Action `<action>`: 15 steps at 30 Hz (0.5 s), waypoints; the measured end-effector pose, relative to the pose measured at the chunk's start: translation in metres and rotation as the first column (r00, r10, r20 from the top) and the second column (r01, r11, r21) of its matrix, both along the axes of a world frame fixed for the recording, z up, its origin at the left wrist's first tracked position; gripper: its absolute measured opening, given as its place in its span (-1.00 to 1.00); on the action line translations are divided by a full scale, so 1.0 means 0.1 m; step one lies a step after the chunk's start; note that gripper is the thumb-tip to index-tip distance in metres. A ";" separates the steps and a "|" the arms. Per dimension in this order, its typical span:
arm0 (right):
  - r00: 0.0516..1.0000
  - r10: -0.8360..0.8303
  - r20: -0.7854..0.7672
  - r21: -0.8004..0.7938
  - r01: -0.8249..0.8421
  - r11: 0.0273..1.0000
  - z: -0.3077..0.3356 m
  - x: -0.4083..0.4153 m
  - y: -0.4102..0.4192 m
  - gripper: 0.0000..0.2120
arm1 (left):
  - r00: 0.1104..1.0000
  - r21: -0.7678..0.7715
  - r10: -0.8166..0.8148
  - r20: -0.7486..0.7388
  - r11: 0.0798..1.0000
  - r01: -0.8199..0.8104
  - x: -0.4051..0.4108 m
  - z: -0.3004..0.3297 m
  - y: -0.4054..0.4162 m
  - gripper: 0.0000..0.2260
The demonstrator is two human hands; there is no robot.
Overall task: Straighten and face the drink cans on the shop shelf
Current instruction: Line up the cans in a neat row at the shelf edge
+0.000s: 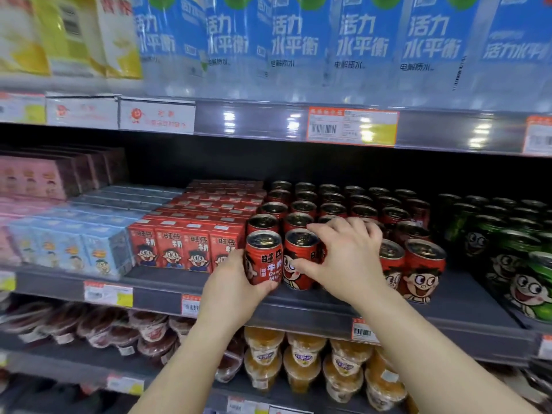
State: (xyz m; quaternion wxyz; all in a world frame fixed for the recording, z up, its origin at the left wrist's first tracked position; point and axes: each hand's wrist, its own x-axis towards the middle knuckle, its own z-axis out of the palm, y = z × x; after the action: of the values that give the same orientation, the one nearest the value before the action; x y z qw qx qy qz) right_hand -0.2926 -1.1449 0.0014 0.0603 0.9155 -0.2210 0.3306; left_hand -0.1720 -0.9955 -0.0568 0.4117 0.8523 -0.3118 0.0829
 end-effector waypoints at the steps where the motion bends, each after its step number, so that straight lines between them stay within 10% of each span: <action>1: 1.000 -0.016 -0.006 0.005 0.016 1.000 0.00 0.06 0.04 -0.34 | 1.000 -0.008 0.001 -0.004 1.000 -0.001 0.00 0.00 0.01 -0.42; 15: 0.994 0.021 -0.111 0.130 -0.007 0.992 0.07 0.12 0.08 -0.45 | 0.967 -0.060 0.236 0.101 0.971 -0.230 -0.16 -0.06 -0.08 -0.26</action>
State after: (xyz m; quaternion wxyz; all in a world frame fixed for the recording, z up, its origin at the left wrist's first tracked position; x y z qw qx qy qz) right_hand -0.2808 -1.1365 0.0084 0.0108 0.9361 -0.2319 0.2642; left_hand -0.1882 -1.0031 -0.0633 0.4020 0.8672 -0.2292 0.1840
